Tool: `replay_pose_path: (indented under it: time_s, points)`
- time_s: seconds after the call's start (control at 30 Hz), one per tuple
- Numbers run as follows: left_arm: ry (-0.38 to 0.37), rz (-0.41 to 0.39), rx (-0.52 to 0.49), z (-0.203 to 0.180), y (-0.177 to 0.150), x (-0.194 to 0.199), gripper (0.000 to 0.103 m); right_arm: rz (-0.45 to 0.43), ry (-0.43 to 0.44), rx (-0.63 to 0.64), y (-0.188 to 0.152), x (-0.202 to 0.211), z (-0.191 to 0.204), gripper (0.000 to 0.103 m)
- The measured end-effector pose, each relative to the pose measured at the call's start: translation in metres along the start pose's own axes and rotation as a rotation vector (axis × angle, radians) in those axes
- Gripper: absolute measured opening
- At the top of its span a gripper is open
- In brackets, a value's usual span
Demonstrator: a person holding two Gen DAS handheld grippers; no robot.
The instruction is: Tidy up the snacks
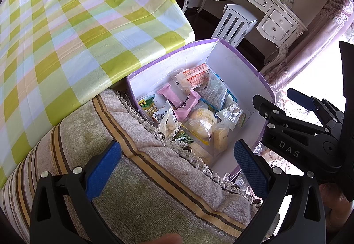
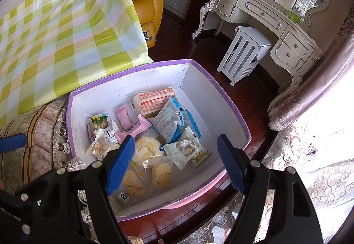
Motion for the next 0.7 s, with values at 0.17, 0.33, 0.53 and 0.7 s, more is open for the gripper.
replay_pose_path:
  time_s: [0.17, 0.33, 0.53, 0.7]
  points:
    - [0.000, 0.001, 0.000, 0.000, 0.000, 0.000, 0.099, 0.000, 0.000, 0.000, 0.000, 0.000, 0.000, 0.076]
    - [0.001, 0.001, 0.000, -0.001, 0.001, 0.000, 0.099, 0.000, 0.000, -0.001, 0.000, 0.000, 0.000, 0.076]
    - [-0.004, -0.021, 0.004, -0.001, 0.002, 0.000, 0.099, 0.004, -0.001, -0.004, -0.002, -0.001, -0.002, 0.076]
    - [-0.075, -0.051, 0.077, 0.012, 0.003, 0.020, 0.099, -0.016, 0.032, -0.011, 0.007, 0.013, 0.003, 0.076]
Point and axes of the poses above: each gripper's, at about its wrist camera, not at the fingertips, and x roughly against the way its jaws point, z to its left, y to its top, the point moved 5 cm from there along -x, roughly the way its jaws point, and after that the axes turned 6 degrees about -x, right-handed, at the moved point
